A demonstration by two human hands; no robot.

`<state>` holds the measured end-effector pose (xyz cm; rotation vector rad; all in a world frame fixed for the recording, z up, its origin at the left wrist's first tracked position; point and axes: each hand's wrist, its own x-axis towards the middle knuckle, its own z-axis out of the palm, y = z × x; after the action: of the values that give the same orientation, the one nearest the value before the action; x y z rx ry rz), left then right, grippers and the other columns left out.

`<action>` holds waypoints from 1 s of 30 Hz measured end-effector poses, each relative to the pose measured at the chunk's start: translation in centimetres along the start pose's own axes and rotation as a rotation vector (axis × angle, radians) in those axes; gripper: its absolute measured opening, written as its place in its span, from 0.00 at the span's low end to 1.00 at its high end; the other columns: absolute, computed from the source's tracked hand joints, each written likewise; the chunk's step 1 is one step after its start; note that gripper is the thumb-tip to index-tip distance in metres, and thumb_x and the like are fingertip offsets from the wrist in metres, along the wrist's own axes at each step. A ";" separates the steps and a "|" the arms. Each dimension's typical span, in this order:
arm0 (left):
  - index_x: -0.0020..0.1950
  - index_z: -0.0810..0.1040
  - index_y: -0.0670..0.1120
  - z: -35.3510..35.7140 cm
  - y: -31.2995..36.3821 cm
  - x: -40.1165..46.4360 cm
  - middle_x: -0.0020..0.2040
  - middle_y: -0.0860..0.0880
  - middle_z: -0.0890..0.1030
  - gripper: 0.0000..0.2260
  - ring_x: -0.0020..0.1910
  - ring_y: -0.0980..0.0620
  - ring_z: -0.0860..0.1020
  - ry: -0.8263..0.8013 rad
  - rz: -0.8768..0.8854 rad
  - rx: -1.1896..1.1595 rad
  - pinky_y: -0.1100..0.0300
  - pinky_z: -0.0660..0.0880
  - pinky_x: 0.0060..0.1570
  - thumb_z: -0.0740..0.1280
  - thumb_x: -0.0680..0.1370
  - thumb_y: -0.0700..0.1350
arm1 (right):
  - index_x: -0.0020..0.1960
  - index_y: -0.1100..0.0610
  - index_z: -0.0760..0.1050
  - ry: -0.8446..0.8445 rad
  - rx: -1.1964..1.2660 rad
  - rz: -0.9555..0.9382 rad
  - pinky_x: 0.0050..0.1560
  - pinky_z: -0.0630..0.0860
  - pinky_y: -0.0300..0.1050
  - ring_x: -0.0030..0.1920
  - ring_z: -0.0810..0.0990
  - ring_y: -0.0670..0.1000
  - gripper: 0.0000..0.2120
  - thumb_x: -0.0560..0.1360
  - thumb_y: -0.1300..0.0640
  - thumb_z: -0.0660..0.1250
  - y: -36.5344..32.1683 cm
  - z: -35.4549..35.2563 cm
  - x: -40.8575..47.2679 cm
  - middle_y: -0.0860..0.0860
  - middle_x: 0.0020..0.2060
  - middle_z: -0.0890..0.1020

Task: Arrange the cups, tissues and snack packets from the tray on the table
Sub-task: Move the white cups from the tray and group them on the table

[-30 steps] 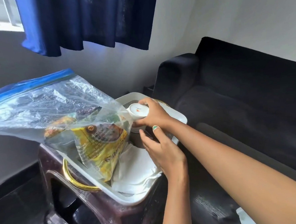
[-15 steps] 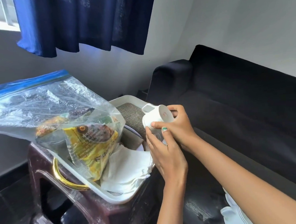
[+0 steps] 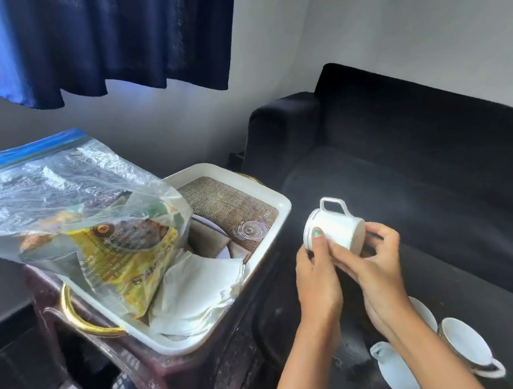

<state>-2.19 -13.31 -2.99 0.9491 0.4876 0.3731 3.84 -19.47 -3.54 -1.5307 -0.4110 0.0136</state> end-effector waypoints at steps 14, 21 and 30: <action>0.58 0.79 0.53 -0.8 -1.2 -0.2 0.50 0.58 0.84 0.20 0.48 0.64 0.82 -0.035 0.275 0.269 0.66 0.77 0.49 0.78 0.67 0.47 | 0.59 0.38 0.66 -0.255 -0.318 -0.009 0.57 0.74 0.40 0.58 0.77 0.42 0.35 0.59 0.54 0.80 -2.7 -6.8 -0.9 0.43 0.58 0.77; 0.61 0.76 0.58 -0.2 -2.0 -0.5 0.55 0.62 0.81 0.30 0.52 0.68 0.77 -0.227 0.421 0.517 0.75 0.73 0.46 0.80 0.61 0.45 | 0.64 0.30 0.61 -0.328 -0.662 -0.056 0.55 0.70 0.32 0.59 0.72 0.33 0.41 0.56 0.46 0.75 -3.6 -10.1 -1.5 0.33 0.60 0.71; 0.57 0.75 0.69 3.7 -3.5 -2.5 0.55 0.65 0.80 0.28 0.55 0.67 0.78 -0.478 0.446 0.629 0.69 0.76 0.52 0.80 0.61 0.52 | 0.61 0.34 0.65 -0.297 -0.787 -0.012 0.48 0.71 0.24 0.55 0.72 0.31 0.40 0.55 0.46 0.81 -5.8 -15.2 -3.5 0.30 0.56 0.73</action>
<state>-1.93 -18.97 -3.49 1.7159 -0.0692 0.3811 3.23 -35.38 1.37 -2.3140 -0.7149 0.0782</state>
